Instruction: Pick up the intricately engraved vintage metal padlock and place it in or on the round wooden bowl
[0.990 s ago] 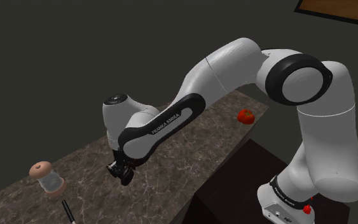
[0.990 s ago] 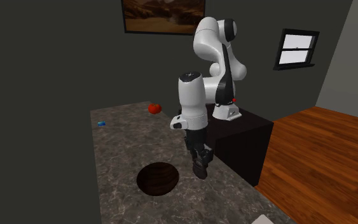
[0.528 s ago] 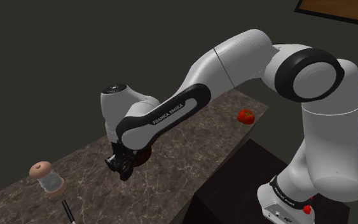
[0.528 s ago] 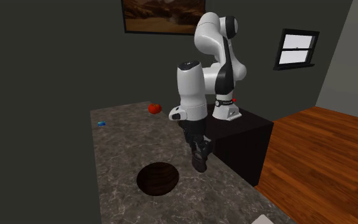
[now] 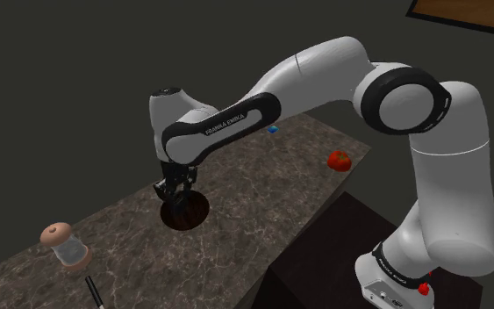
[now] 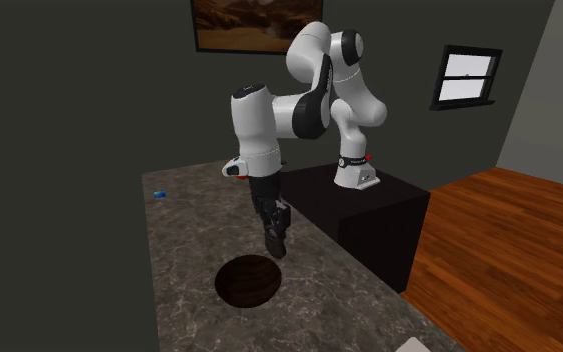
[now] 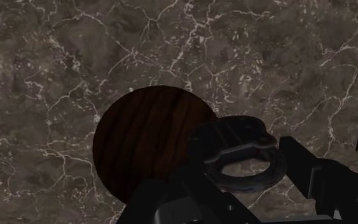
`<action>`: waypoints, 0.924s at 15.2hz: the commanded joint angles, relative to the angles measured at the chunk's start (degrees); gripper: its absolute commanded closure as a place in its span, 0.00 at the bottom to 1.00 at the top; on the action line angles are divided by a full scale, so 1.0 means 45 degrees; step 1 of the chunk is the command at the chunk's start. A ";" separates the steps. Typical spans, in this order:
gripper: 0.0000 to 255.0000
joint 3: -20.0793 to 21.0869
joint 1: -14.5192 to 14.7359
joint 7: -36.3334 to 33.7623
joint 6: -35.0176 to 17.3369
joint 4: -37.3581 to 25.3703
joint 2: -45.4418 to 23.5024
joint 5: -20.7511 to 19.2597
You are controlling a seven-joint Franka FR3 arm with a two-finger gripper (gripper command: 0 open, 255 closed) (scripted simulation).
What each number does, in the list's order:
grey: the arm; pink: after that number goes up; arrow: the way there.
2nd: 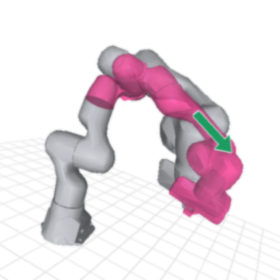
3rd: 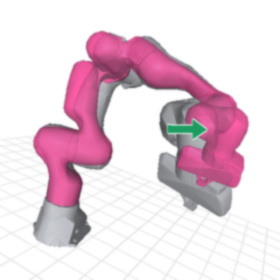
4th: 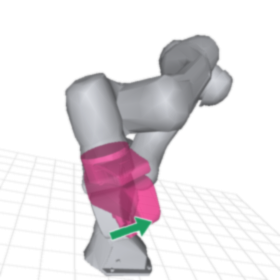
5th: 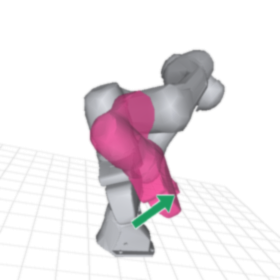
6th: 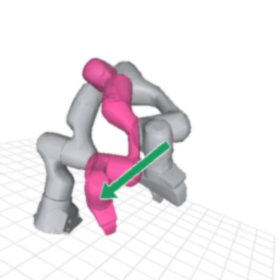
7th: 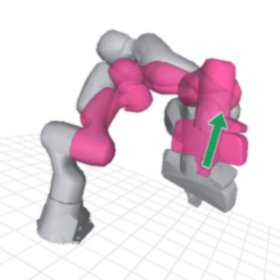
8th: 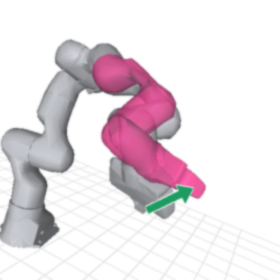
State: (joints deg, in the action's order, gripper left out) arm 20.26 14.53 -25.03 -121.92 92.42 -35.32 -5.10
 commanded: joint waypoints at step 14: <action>1.00 -0.0520 -0.0593 0.1218 0.0199 -0.1882 -0.1810 -0.0285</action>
State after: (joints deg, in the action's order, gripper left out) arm 17.98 11.87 -19.57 -120.37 83.57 -43.22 -6.32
